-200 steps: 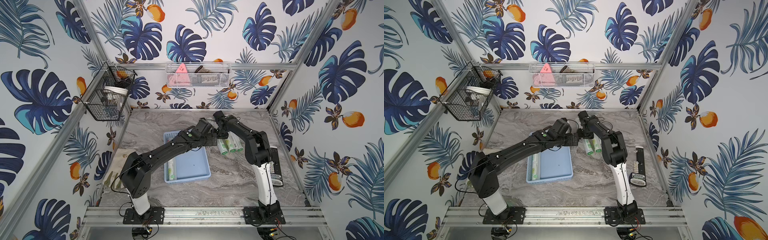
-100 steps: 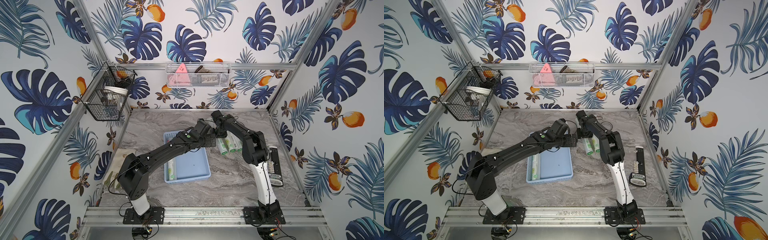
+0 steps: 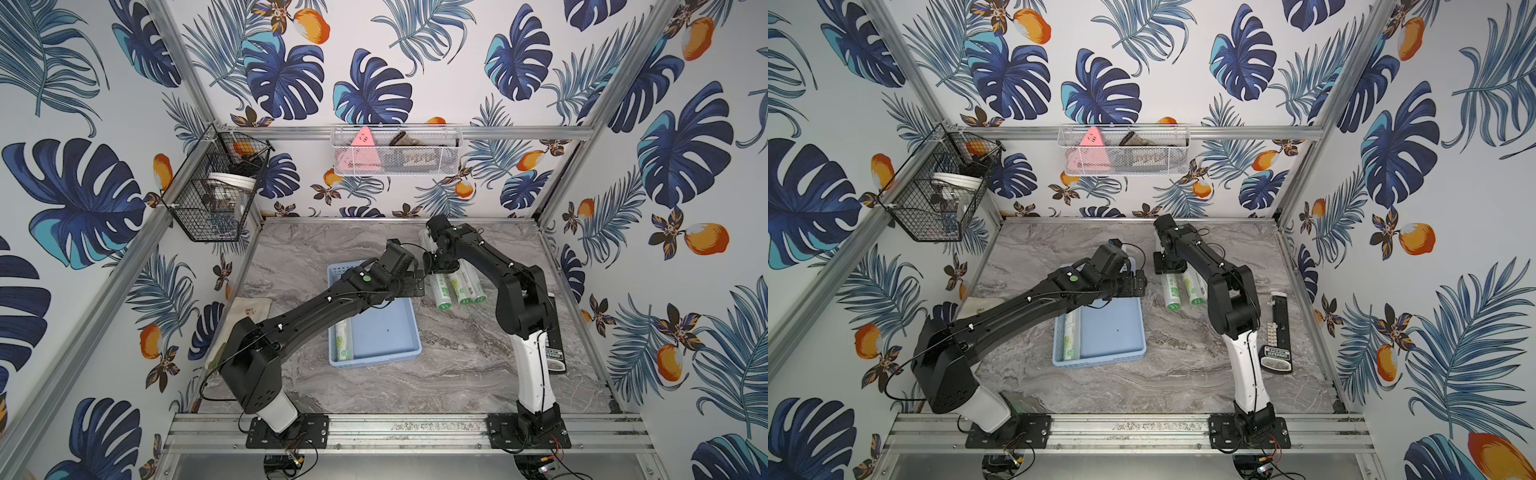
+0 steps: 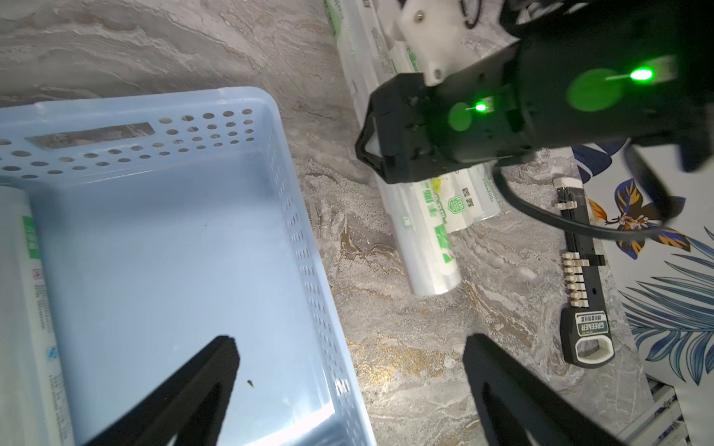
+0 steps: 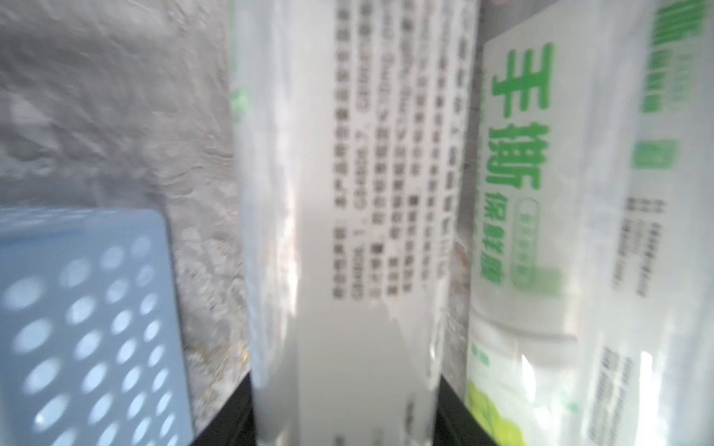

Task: Put the plastic wrap into the basket
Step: Pick up the plastic wrap from the center of the board, then place the plastic wrap in the basket.

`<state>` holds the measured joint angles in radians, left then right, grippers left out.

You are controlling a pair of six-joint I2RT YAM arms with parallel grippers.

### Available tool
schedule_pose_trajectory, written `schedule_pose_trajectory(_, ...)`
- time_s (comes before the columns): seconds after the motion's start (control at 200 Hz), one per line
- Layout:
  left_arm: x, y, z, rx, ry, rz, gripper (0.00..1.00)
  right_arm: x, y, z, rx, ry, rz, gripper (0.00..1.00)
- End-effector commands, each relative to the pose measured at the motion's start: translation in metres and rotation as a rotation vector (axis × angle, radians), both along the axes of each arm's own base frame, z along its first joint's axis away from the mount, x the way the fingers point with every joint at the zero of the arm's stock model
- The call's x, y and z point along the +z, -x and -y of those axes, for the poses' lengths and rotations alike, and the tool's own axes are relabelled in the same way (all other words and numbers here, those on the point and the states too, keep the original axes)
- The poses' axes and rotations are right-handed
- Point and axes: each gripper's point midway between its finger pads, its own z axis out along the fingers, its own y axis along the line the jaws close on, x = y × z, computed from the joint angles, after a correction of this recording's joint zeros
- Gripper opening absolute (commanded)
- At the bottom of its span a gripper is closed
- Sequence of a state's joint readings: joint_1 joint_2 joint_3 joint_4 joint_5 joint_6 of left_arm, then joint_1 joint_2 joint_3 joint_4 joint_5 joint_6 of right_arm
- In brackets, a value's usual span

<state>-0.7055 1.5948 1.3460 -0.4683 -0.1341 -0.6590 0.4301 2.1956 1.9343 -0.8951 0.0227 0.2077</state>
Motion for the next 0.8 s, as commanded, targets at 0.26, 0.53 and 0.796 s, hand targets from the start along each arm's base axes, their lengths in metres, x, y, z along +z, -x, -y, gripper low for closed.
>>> schedule_pose_trajectory(0.26, 0.016, 0.008, -0.03, 0.103, 0.019, 0.088, 0.99, 0.094, 0.056, -0.025, -0.06, -0.359, 0.112, 0.33)
schedule_pose_trajectory(0.53, 0.022, 0.019, -0.062, 0.187, -0.009, 0.137, 0.99, 0.11, 0.1, -0.071, -0.021, -0.5, 0.071, 0.32)
schedule_pose_trajectory(0.796, 0.014, 0.029, -0.108, 0.28, -0.021, 0.102, 0.99, 0.1, 0.124, -0.128, 0.03, -0.543, 0.018, 0.32)
